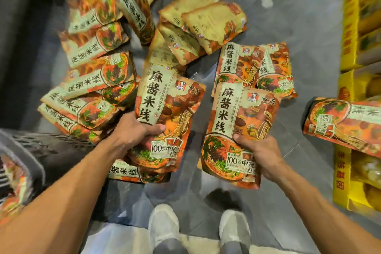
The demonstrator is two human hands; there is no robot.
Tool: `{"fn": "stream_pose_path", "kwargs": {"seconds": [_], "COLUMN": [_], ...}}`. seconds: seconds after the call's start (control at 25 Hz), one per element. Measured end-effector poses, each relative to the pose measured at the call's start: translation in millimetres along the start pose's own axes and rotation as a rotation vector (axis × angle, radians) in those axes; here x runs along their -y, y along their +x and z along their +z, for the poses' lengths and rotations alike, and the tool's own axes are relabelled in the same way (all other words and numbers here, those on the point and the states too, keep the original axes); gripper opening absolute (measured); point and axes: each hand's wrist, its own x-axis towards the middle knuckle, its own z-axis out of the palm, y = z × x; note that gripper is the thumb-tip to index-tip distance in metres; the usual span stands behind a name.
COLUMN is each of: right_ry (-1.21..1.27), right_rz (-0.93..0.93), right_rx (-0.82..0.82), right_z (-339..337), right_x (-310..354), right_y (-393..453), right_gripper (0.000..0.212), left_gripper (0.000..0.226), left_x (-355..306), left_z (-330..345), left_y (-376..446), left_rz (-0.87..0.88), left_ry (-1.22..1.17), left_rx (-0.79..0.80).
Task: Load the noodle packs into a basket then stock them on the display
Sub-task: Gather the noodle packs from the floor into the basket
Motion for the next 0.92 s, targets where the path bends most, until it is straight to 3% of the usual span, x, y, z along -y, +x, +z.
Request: {"fn": "stream_pose_path", "kwargs": {"seconds": [0.16,0.32,0.48,0.72,0.92], "right_ry": [0.014,-0.036,-0.147,-0.346,-0.543], "right_rz": [-0.118,-0.201,-0.254,-0.305,-0.343], "right_rx": [0.096,0.207,0.334,0.543,0.725], "right_z": [-3.6,10.8,47.2,141.0,250.2], "right_x": [82.2,147.9,199.2,232.0,208.9], "right_y": [-47.0,-92.2,-146.8,-250.1,-318.7], "right_gripper": [0.029,0.042,0.042,0.023,0.029], "left_gripper": [0.043,0.026,0.027,0.039,0.031], "left_x": [-34.1,-64.6,-65.9,-2.0,88.7], "left_z": [-28.3,-57.6,-98.5,-161.2,-205.4], "left_y": [-66.4,-139.0,-215.9,-329.8,-393.7], "left_rz": [0.002,0.068,0.11,0.004,-0.092], "left_ry": [-0.225,-0.4,-0.566,-0.81,-1.019], "left_rx": [-0.076,-0.189,-0.343,-0.531,-0.707]}}
